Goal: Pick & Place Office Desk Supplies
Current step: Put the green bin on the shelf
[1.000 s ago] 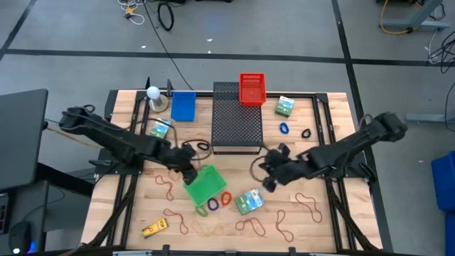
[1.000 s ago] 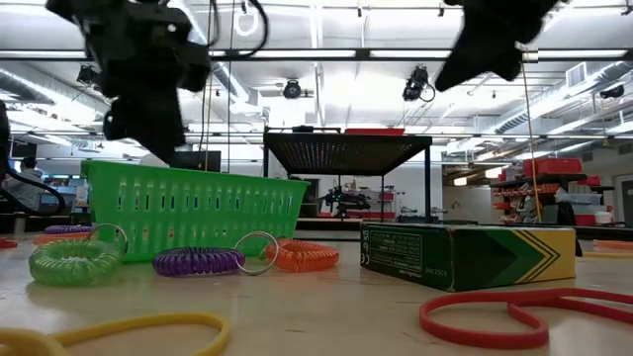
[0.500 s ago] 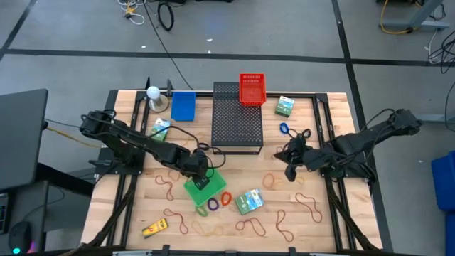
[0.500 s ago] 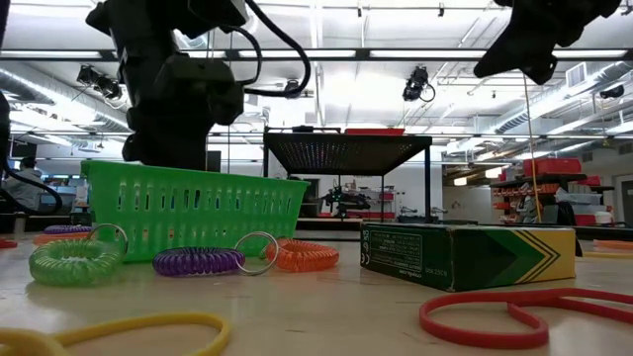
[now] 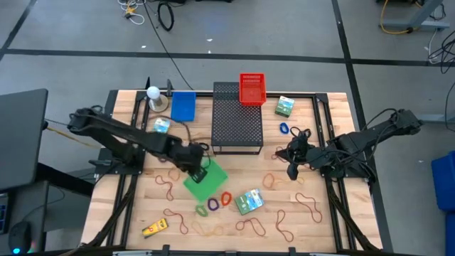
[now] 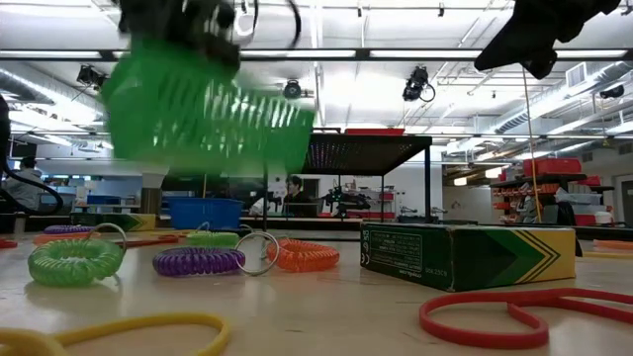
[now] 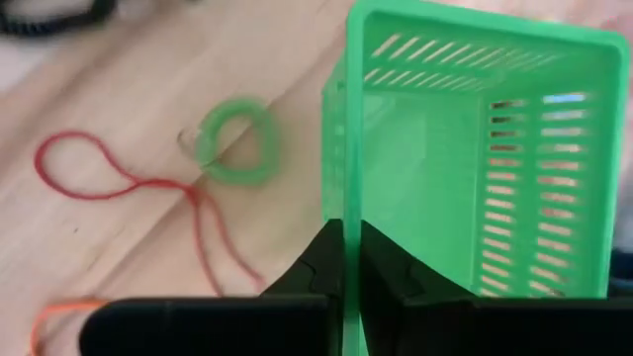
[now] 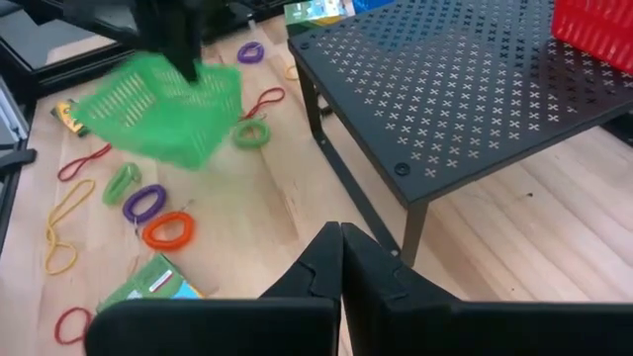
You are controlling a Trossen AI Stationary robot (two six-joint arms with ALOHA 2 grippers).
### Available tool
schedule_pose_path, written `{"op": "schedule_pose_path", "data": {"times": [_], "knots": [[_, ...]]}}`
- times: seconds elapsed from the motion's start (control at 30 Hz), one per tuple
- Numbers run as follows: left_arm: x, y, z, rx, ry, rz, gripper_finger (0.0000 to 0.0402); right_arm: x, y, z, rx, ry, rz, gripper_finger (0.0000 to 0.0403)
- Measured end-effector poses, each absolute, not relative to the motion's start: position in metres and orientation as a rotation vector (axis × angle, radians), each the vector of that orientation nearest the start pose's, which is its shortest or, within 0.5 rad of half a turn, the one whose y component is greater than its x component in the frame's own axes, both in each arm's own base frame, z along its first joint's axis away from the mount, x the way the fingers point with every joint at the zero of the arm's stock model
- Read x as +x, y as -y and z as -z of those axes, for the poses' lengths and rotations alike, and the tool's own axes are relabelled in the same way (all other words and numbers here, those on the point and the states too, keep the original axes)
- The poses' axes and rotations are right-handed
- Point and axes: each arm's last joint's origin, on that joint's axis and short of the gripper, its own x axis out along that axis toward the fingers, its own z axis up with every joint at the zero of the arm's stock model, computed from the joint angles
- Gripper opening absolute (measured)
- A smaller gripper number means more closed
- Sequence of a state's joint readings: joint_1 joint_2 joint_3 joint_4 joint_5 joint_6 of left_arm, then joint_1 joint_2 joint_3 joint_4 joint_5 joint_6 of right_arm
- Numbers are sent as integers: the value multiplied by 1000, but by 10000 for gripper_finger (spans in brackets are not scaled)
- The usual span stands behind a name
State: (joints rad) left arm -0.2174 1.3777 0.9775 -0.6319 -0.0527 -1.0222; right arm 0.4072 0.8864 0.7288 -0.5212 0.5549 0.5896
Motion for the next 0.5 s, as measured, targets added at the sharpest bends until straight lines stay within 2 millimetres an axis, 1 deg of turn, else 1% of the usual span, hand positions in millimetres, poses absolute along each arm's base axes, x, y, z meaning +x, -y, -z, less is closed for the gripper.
{"op": "schedule_pose_path", "data": {"times": [0.1, 0.17, 0.23, 0.3, 0.4, 0.5], "knots": [[251, 53, -285, -864, -895, -357, 12, 168, -56, -271, 255, -535, 310, 4], [242, 48, -316, -935, -795, -384, 12, 168, -56, -271, 253, -535, 309, 4], [232, 39, -345, -1007, -681, -435, 12, 168, -56, -271, 253, -535, 309, 4], [224, 27, -367, -1042, -571, -495, 12, 168, -56, -271, 254, -535, 309, 4], [218, 0, -390, -1066, -473, -585, 12, 168, -56, -271, 260, -533, 311, 4], [216, -37, -399, -1083, -416, -687, 12, 169, -55, -271, 284, -527, 320, 5]]}}
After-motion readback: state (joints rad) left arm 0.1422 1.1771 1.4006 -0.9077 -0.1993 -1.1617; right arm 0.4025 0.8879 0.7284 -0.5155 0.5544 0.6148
